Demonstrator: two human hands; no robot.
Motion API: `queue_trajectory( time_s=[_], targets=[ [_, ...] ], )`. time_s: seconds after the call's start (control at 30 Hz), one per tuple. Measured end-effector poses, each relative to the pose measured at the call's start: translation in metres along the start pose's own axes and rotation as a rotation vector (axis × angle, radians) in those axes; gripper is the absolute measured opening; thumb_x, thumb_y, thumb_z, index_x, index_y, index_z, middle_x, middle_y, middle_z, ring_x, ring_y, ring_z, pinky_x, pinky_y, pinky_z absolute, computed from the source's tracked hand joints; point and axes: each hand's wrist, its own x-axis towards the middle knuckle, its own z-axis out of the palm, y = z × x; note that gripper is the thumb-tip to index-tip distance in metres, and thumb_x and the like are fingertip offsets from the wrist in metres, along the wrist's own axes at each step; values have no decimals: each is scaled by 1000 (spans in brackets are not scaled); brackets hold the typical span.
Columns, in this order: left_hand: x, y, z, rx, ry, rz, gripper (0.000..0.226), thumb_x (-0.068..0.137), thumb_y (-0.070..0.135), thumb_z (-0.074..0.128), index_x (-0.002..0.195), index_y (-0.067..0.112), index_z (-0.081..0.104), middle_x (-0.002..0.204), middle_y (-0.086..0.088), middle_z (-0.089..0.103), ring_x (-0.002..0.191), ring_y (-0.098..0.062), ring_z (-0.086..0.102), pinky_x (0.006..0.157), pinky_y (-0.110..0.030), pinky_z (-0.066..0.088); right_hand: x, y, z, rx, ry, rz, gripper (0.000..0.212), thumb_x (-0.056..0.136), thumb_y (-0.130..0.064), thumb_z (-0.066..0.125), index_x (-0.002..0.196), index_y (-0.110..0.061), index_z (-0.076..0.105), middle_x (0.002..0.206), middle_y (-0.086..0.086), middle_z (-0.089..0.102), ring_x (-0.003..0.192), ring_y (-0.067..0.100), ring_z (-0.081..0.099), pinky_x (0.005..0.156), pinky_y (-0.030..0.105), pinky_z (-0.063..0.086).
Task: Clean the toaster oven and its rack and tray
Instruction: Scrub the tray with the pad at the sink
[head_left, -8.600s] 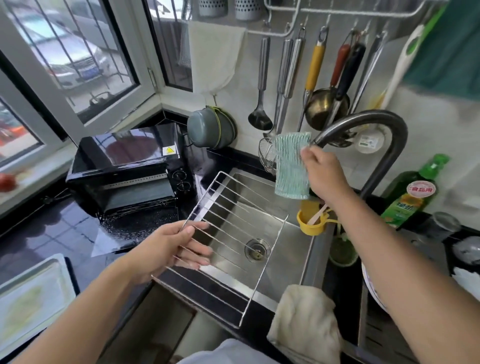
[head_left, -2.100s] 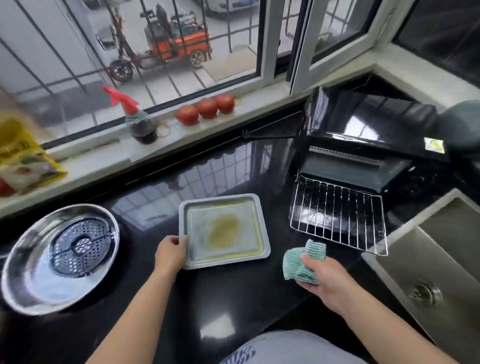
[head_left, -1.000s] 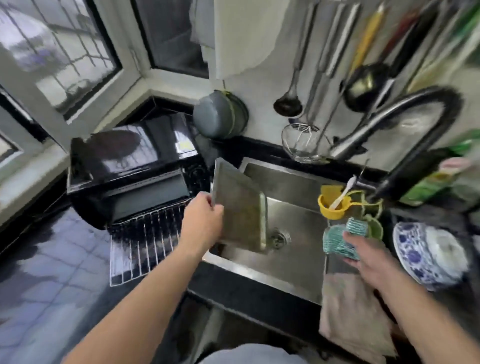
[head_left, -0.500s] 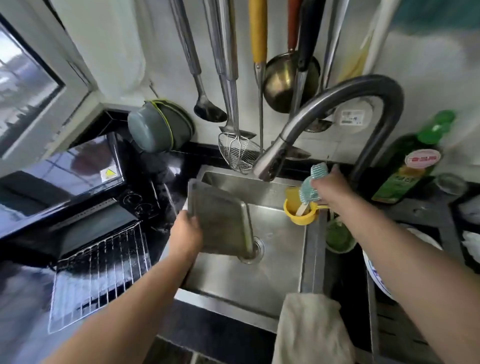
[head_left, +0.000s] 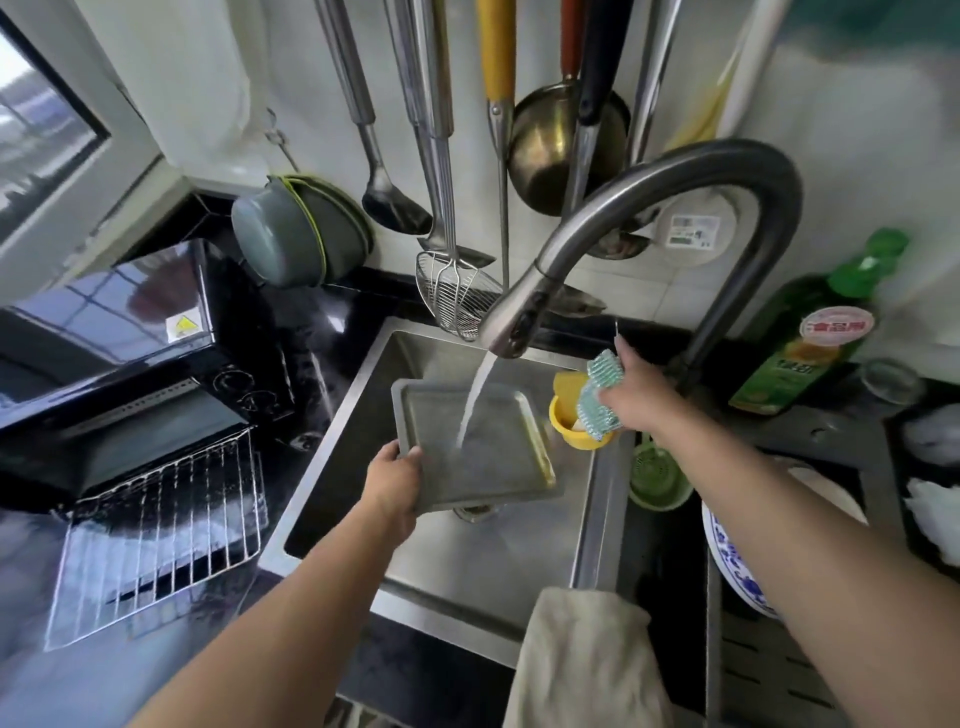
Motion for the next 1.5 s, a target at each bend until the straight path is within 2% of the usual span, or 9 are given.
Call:
queue_trajectory(
  time_s=[0.13, 0.3, 0.47, 0.67, 0.8, 1.0, 1.1, 1.37, 1.5],
  targets=[
    [-8, 22, -3, 458, -5, 100, 69, 96, 11, 52, 154, 43, 33, 119, -3, 59, 97, -32, 68, 60, -38, 64, 0, -4, -2, -191, -28, -48, 83, 93, -17, 57, 157, -39, 8, 139, 17, 49, 94, 31, 64, 72, 37, 57],
    [-22, 68, -2, 1174, -4, 168, 34, 104, 23, 46, 104, -4, 67, 85, -14, 70, 77, -32, 74, 73, -45, 65, -3, -20, 5, -223, -40, -76, 80, 91, -18, 58, 157, -36, 14, 149, 10, 45, 105, 31, 62, 85, 38, 56],
    [-47, 89, 2, 1620, -288, 79, 24, 100, 14, 59, 117, 1, 70, 90, -6, 74, 72, -16, 68, 61, -24, 53, -11, -16, 11, -228, -48, -153, 74, 94, -20, 61, 156, -29, 22, 153, 4, 42, 129, 30, 50, 101, 32, 44],
    [-61, 93, 5, 2014, -48, 597, 27, 94, 17, 51, 112, 20, 72, 103, -5, 72, 100, -30, 71, 74, -33, 47, -21, 1, 7, -178, -35, -148, 69, 93, -22, 62, 153, -32, 29, 147, 3, 49, 119, 26, 57, 97, 39, 50],
    [-49, 92, 3, 1644, -98, 410, 55, 99, 58, 46, 83, 14, 74, 83, -5, 70, 86, -32, 68, 73, -33, 51, -27, 9, 7, -128, -30, -122, 66, 95, -20, 62, 152, -33, 31, 145, 2, 49, 120, 26, 56, 94, 35, 51],
    [-34, 61, 12, 404, -218, -49, 11, 104, 2, 54, 104, 0, 65, 85, -11, 72, 67, -20, 69, 59, -31, 59, -29, 10, 9, -58, 8, -99, 61, 94, -20, 62, 148, -29, 37, 137, 3, 56, 113, 26, 59, 92, 37, 54],
    [-28, 54, 21, 199, -191, -87, 17, 103, -4, 51, 112, -1, 65, 109, -22, 71, 87, -30, 68, 88, -47, 60, -30, 7, 6, -68, 15, -99, 54, 94, -20, 62, 144, -27, 42, 132, 3, 58, 112, 26, 60, 94, 40, 54],
    [-26, 74, 34, -150, -75, -47, 13, 105, 0, 50, 102, 4, 62, 90, -13, 64, 73, -25, 67, 54, -33, 62, -24, -3, 10, -206, -78, -81, 63, 94, -21, 60, 150, -32, 32, 138, 3, 54, 111, 25, 59, 89, 37, 54],
    [-31, 81, 23, -264, -18, -41, 18, 109, 2, 40, 116, 5, 57, 99, -13, 66, 83, -23, 66, 71, -36, 59, -13, -14, 10, -342, -71, -87, 67, 97, -23, 52, 155, -29, 20, 148, 7, 46, 113, 29, 59, 88, 37, 55]
  ],
)
